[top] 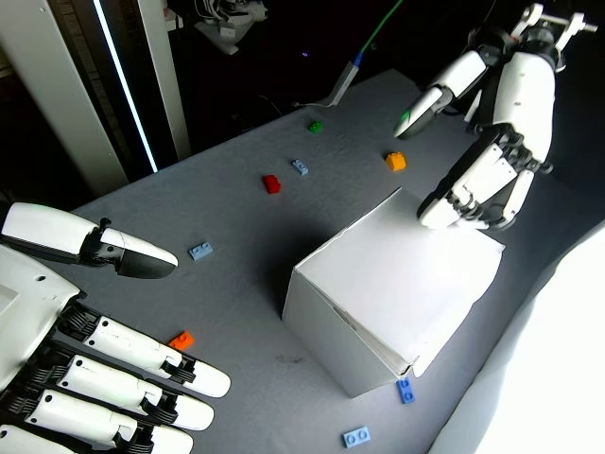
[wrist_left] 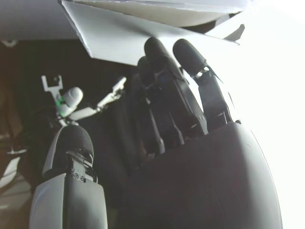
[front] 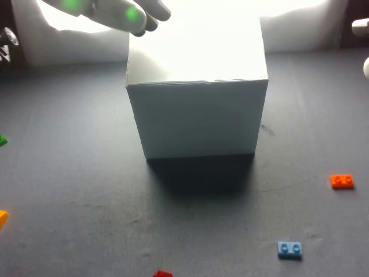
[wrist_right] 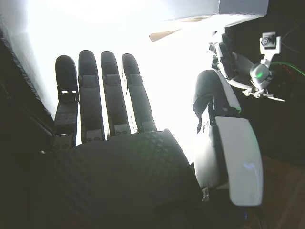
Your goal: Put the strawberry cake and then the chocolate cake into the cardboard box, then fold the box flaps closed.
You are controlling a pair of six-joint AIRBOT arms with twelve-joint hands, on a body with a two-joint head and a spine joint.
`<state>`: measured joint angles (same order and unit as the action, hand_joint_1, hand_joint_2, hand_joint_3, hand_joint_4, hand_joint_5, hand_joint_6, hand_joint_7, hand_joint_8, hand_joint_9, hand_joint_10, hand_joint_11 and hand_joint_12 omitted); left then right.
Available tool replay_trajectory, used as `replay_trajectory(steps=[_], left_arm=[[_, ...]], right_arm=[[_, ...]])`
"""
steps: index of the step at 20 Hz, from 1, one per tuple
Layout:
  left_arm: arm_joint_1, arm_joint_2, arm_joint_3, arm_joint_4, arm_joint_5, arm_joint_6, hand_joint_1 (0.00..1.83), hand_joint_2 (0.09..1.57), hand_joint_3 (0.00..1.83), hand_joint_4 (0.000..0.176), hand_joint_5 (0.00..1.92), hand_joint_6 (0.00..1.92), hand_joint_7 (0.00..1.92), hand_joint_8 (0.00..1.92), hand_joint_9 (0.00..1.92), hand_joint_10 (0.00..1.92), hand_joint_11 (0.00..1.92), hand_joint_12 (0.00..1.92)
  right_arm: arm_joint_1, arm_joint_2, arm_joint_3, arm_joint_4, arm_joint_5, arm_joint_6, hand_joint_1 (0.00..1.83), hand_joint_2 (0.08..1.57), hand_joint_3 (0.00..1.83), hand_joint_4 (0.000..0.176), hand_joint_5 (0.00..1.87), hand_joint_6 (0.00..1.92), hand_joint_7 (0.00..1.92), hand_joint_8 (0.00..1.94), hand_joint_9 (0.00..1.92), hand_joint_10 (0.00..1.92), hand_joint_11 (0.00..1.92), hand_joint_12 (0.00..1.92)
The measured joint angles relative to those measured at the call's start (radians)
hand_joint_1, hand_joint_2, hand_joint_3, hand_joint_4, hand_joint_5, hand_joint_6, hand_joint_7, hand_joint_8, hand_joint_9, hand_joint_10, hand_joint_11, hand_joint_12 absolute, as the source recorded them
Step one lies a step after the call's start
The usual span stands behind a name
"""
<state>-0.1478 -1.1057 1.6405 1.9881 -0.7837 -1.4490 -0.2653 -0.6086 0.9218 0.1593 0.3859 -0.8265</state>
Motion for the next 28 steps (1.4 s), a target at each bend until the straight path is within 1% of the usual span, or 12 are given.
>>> replay_trajectory(steps=[5,7,9,11,12,13,14,17,18,19,20,28], left_arm=[[-0.044,0.079,-0.086,0.157,0.0,-0.072,0.18,1.19,0.01,0.0,0.63,0.01,0.75,0.02,0.79,0.01,0.2,1.28],[-0.044,0.123,-0.136,0.215,-0.006,-0.092,0.09,1.22,0.01,0.0,0.68,0.02,0.89,0.06,0.86,0.04,0.2,1.3],[-0.044,0.171,-0.19,0.272,-0.011,-0.097,0.14,1.22,0.0,0.0,0.86,0.01,1.04,0.09,0.91,0.4,0.33,1.38],[-0.044,0.21,-0.23,0.316,-0.016,-0.097,0.07,1.24,0.0,0.0,1.06,0.11,1.13,0.41,0.83,1.11,0.51,1.62],[-0.044,0.229,-0.248,0.336,-0.017,-0.097,0.02,1.25,0.0,0.0,1.1,0.21,1.08,0.8,0.85,1.39,0.58,1.76],[-0.045,0.247,-0.272,0.357,-0.017,-0.097,0.0,1.25,0.0,0.0,0.99,0.79,1.1,1.08,0.96,1.53,0.65,1.85],[-0.047,0.26,-0.291,0.369,-0.019,-0.097,0.0,1.26,0.0,0.0,0.93,1.11,1.1,1.24,1.01,1.62,0.72,1.91],[-0.048,0.294,-0.366,0.435,-0.02,-0.062,0.0,1.26,0.0,0.0,0.9,1.22,1.1,1.28,1.02,1.64,0.72,1.92],[-0.048,0.299,-0.388,0.451,-0.022,-0.049,0.0,1.29,0.01,0.0,1.06,1.47,1.21,1.44,1.13,1.75,0.85,1.92],[-0.048,0.303,-0.414,0.468,-0.023,-0.043,0.0,1.33,0.01,0.0,1.09,1.7,1.26,1.63,1.22,1.83,0.99,1.92],[-0.048,0.308,-0.438,0.483,-0.022,-0.043,0.02,1.34,0.01,0.0,1.08,1.77,1.25,1.73,1.25,1.88,1.08,1.92],[-0.049,0.323,-0.502,0.551,-0.018,-0.007,0.12,1.34,0.0,0.0,1.05,1.75,1.21,1.71,1.22,1.87,1.1,1.92]], right_arm=[[-0.001,0.0,0.0,-0.001,-0.001,0.0,0.05,1.26,0.0,0.0,0.55,0.08,0.58,0.05,0.5,0.11,0.0,1.23],[-0.001,0.0,0.0,-0.002,-0.001,0.0,0.04,1.25,0.0,0.0,0.7,0.21,0.82,0.1,0.55,0.57,0.0,1.45],[-0.001,0.0,0.0,-0.003,-0.002,0.0,0.03,1.26,0.0,0.0,0.77,0.56,0.9,0.38,0.54,1.06,0.15,1.73],[-0.001,0.0,0.0,-0.003,-0.001,0.0,0.0,1.28,0.0,0.0,0.86,0.76,0.92,0.78,0.61,1.36,0.31,1.91],[-0.001,0.0,0.0,-0.003,-0.001,0.0,0.0,1.28,0.0,0.0,0.94,0.88,0.98,0.84,0.71,1.37,0.37,1.92],[-0.002,0.0,0.0,-0.003,-0.001,0.0,0.0,1.27,0.0,0.0,1.01,1.18,1.09,1.02,0.87,1.43,0.46,1.92],[-0.002,0.0,0.0,-0.003,-0.001,0.0,0.0,1.26,0.0,0.0,1.06,1.41,1.17,1.24,0.99,1.56,0.55,1.92],[-0.002,0.0,0.0,-0.003,-0.001,0.0,0.0,1.26,0.0,0.0,1.06,1.48,1.17,1.32,1.01,1.6,0.57,1.92],[-0.002,0.0,0.0,-0.003,-0.001,0.0,0.0,1.25,0.0,0.0,1.18,1.7,1.33,1.62,1.24,1.85,1.06,1.92],[-0.002,0.0,0.0,-0.003,0.0,0.0,0.0,1.27,0.0,0.058,1.22,1.77,1.33,1.78,1.33,1.91,1.32,1.92],[-0.002,0.0,0.0,-0.003,0.002,0.0,0.0,1.28,0.0,0.175,1.27,1.83,1.37,1.9,1.4,1.92,1.44,1.92],[-0.004,0.0,0.0,-0.004,0.006,0.0,0.04,1.29,0.0,0.176,1.24,1.92,1.33,1.94,1.37,1.92,1.42,1.92]])
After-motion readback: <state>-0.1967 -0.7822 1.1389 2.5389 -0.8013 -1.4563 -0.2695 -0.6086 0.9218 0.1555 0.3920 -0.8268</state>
